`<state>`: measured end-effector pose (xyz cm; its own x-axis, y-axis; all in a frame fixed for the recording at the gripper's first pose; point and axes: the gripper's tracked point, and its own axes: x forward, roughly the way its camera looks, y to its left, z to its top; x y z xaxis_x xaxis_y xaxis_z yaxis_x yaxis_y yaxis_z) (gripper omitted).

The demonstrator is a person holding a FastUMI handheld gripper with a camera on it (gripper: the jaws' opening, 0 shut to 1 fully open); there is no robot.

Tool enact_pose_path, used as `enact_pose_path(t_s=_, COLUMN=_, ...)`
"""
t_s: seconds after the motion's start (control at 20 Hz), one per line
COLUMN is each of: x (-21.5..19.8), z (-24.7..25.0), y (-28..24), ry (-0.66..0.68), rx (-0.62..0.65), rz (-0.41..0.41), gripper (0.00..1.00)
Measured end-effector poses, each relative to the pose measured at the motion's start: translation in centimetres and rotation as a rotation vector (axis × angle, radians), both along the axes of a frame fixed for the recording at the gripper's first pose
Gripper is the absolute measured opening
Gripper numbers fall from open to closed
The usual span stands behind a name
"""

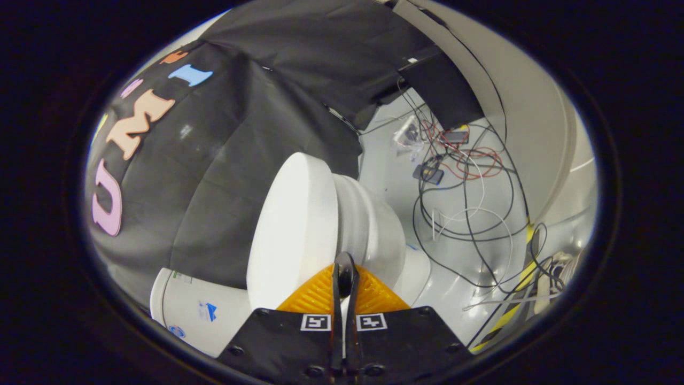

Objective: Open the toilet lid.

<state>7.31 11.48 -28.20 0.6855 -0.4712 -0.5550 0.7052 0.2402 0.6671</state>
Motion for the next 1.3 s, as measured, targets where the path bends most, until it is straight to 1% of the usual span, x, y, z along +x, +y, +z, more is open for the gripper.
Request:
enact_pose_path(t_s=0.25, x=0.4, z=3.8, y=0.5, ry=0.039, rx=-0.127, rz=0.058, gripper=0.03)
enact_pose_path(t_s=0.5, x=1.1, z=7.5, y=1.5, ry=0.005, rx=-0.208, rz=0.078, gripper=0.03)
enact_pose_path(t_s=0.85, x=2.5, z=13.2, y=4.1, ry=0.036, rx=-0.405, rz=0.191, gripper=0.02)
enact_pose_path(t_s=1.1, x=3.4, z=15.7, y=5.7, ry=0.057, rx=-0.503, rz=0.252, gripper=0.02)
enact_pose_path(t_s=1.3, x=4.5, z=18.1, y=7.7, ry=0.033, rx=-0.589, rz=0.298, gripper=0.02)
